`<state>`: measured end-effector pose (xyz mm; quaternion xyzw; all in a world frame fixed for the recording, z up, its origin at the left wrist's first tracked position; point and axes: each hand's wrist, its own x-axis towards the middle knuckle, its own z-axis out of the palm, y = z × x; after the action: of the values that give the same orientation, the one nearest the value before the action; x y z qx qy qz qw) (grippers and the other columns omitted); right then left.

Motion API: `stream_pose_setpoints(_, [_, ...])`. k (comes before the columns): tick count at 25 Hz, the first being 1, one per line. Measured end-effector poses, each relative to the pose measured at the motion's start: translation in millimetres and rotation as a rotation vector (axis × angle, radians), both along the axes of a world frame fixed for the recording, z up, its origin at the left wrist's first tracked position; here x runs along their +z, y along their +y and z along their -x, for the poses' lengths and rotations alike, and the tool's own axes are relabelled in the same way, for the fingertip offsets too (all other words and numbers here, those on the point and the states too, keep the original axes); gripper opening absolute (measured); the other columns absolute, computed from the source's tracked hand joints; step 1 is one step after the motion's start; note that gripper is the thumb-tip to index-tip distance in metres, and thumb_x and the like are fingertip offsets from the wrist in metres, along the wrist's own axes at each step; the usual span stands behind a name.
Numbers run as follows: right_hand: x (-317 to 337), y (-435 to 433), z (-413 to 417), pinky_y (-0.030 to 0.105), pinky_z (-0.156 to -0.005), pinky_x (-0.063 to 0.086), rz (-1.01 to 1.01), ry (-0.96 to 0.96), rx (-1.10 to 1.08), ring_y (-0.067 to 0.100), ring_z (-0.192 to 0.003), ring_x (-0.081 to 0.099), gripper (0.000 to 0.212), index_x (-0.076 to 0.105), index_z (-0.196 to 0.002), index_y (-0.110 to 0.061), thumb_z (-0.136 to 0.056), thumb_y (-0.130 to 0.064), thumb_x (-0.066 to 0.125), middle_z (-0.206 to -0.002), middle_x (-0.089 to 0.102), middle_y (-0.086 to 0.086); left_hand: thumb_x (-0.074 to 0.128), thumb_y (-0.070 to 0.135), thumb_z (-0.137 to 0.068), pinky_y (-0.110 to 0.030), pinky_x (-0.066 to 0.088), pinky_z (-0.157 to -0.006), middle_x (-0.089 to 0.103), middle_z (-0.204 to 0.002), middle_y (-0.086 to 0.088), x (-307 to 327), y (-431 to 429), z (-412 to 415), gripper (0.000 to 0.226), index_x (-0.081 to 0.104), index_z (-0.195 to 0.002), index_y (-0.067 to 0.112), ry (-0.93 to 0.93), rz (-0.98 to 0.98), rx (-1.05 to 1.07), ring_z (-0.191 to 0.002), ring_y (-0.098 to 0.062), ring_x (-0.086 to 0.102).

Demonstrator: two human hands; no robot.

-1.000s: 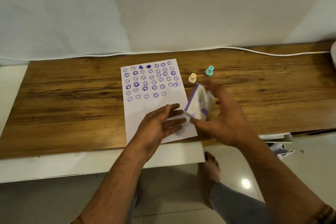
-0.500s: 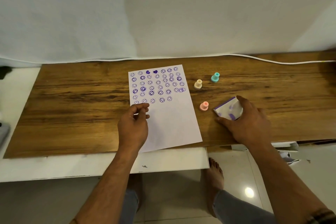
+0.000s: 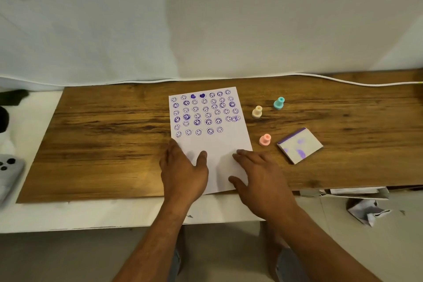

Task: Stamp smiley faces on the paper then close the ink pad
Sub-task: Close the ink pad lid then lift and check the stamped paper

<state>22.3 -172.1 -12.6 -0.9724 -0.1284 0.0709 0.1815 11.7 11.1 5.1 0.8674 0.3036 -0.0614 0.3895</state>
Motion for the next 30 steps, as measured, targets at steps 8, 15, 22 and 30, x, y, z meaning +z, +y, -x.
stream_pose_setpoints(8, [-4, -3, -1, 0.042, -0.097, 0.054, 0.001, -0.067, 0.006, 0.024, -0.125, 0.059, 0.062, 0.061, -0.143, -0.026, -0.088, -0.048, 0.076, -0.142, 0.065, -0.004, 0.08, 0.015, -0.087, -0.036, 0.061, -0.085, 0.082, -0.103, 0.007, 3, 25, -19, 0.034, 0.069, -0.119, 0.017, -0.267, 0.699, 0.468, -0.095, -0.014, 0.078])
stream_pose_setpoints(15, [5, 0, -13, 0.032, -0.088, 0.051, -0.272, -0.054, -0.22, 0.017, -0.116, 0.065, 0.047, 0.062, -0.137, -0.034, -0.093, -0.046, 0.072, -0.136, 0.067, -0.01, 0.067, 0.004, -0.095, -0.042, 0.056, -0.101, 0.078, -0.113, -0.003, -4, 40, -15, 0.028, 0.074, -0.121, 0.012, -0.335, 0.316, 0.357, -0.107, -0.025, 0.073])
stream_pose_setpoints(22, [20, 1, -35, 0.037, -0.082, 0.061, -0.73, 0.237, -0.515, 0.014, -0.111, 0.066, 0.048, 0.06, -0.136, -0.033, -0.092, -0.05, 0.071, -0.122, 0.067, -0.015, 0.067, -0.002, -0.094, -0.037, 0.06, -0.087, 0.083, -0.106, 0.002, 2, 52, -19, 0.029, 0.078, -0.103, 0.023, -0.416, 0.728, 0.378, -0.097, -0.019, 0.076])
stream_pose_setpoints(30, [23, -9, -46, 0.013, -0.052, 0.051, -0.933, 0.27, -0.585, 0.005, -0.083, 0.068, 0.008, 0.071, -0.09, -0.037, -0.088, -0.036, 0.079, -0.096, 0.073, -0.018, 0.069, 0.002, -0.095, -0.011, 0.057, -0.067, 0.082, -0.086, 0.019, 1, 51, -20, 0.027, 0.075, -0.1, 0.028, -0.405, 0.653, 0.365, -0.083, 0.001, 0.077])
